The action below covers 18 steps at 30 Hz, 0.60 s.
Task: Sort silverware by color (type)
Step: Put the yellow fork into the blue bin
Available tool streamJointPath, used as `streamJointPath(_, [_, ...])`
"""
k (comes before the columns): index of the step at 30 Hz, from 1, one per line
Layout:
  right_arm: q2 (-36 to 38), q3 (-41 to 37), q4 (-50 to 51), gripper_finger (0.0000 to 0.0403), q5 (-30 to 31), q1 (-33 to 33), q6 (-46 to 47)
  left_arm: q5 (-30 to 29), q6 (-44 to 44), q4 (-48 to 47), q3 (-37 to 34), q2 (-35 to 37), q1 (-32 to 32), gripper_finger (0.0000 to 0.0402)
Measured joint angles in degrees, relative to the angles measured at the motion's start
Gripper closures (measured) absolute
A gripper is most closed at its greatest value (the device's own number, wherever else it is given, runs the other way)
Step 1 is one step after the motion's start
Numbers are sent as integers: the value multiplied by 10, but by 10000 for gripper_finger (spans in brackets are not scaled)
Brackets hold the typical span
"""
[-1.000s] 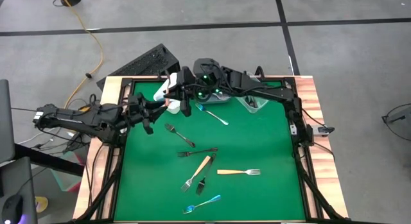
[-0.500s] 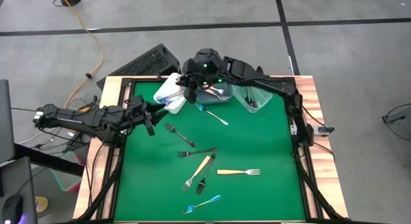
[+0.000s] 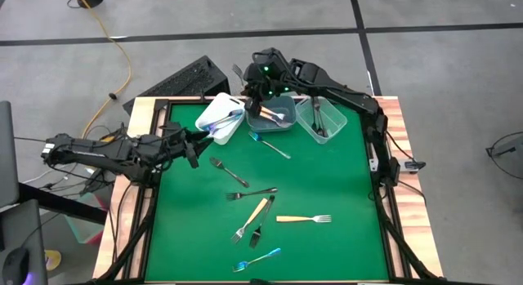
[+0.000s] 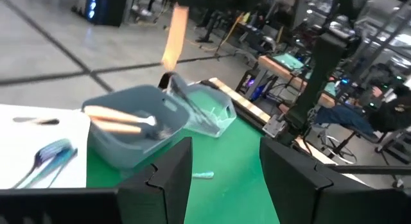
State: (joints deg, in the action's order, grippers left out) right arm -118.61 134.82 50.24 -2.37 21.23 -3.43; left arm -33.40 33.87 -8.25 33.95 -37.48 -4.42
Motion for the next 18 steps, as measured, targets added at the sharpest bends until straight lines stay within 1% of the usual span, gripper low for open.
streamJointPath(6, [-4, 0, 27, 360, 15, 23, -14, 30, 46, -25, 0, 0, 29, 237])
streamJointPath(10, [-8, 0, 41, 360, 16, 41, -30, 49, 56, -31, 0, 0, 44, 237])
streamJointPath(13, [-7, 0, 45, 360, 15, 53, -33, 50, 58, -32, 0, 0, 50, 237])
streamJointPath(16, [-7, 0, 53, 360, 15, 66, -64, 50, 58, -39, 0, 0, 54, 237])
streamJointPath(18, [-7, -1, 51, 360, 15, 74, -67, 50, 59, -46, 0, 0, 54, 237])
